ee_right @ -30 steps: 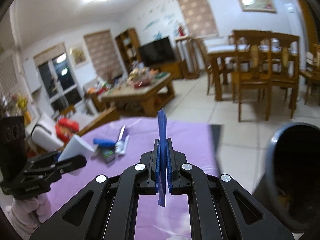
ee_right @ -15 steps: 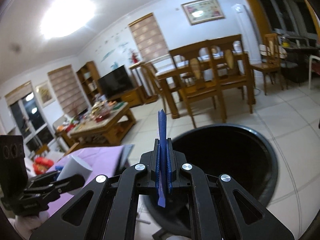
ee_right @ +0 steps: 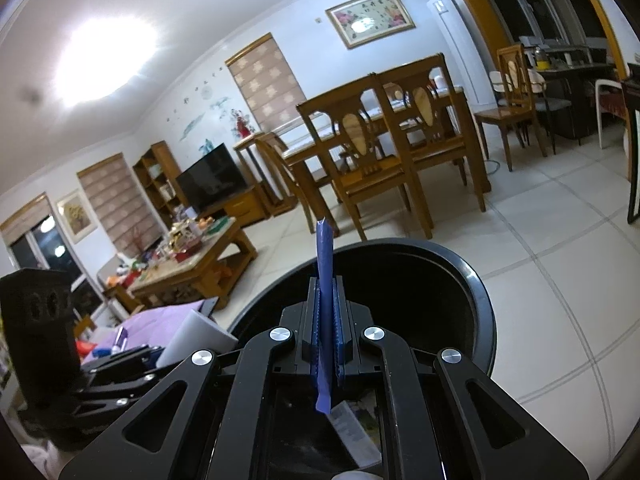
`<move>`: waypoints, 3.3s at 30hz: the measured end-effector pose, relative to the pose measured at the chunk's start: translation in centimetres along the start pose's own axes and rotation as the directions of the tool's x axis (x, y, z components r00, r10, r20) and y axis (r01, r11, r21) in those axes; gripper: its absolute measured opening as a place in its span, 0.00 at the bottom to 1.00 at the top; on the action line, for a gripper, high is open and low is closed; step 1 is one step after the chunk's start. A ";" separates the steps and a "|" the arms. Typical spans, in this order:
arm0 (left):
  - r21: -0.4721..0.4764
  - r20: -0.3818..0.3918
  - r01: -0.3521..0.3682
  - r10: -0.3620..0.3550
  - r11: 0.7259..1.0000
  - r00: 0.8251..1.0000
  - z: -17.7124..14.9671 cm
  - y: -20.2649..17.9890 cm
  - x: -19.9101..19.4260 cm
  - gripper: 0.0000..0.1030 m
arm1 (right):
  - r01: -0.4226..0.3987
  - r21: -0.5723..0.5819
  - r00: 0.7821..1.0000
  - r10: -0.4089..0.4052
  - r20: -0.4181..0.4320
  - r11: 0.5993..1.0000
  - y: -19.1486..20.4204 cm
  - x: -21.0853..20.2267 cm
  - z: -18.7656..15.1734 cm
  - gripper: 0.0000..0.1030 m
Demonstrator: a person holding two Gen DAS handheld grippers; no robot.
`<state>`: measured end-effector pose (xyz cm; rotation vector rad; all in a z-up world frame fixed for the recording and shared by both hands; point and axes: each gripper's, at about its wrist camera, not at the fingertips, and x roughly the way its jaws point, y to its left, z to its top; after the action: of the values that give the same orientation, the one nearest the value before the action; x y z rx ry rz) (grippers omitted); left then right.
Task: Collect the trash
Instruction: 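Carry cup and tube over the black bin and open both tools to drop them, then move both open tools back to the table toward the blue wrapper and purple spray bottle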
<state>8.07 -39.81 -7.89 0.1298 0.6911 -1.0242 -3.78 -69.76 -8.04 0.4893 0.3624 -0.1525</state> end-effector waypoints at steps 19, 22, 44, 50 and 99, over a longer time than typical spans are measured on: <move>0.129 0.037 -0.134 0.130 0.983 0.991 -0.5 -1.9 0.9 0.81 | -0.082 0.035 0.996 0.081 0.029 0.996 -0.6 0.6 -0.4 0.71; 0.135 0.042 -0.147 0.142 0.980 0.989 -0.4 -2.0 0.8 0.82 | -0.092 0.023 0.995 0.091 0.043 0.995 -0.4 0.2 -0.4 0.71; 0.134 0.067 -0.166 0.158 0.977 0.985 0.0 -1.6 -0.3 0.89 | -0.093 0.016 0.995 0.092 0.040 0.996 0.3 -0.1 -0.9 0.75; 0.094 0.073 -0.170 0.164 0.981 0.984 -0.5 -0.8 -2.1 0.89 | -0.098 0.002 0.995 0.098 0.036 0.995 1.6 -0.1 -1.6 0.81; -0.703 0.061 -0.149 0.268 0.696 0.962 -9.8 35.7 -24.4 0.46 | -0.463 -0.327 0.873 0.362 -0.326 0.824 41.2 13.8 -8.0 0.82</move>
<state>24.72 1.30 -8.82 -0.5247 0.8520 -0.4888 15.96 -30.65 -2.02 0.1715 0.5119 0.4127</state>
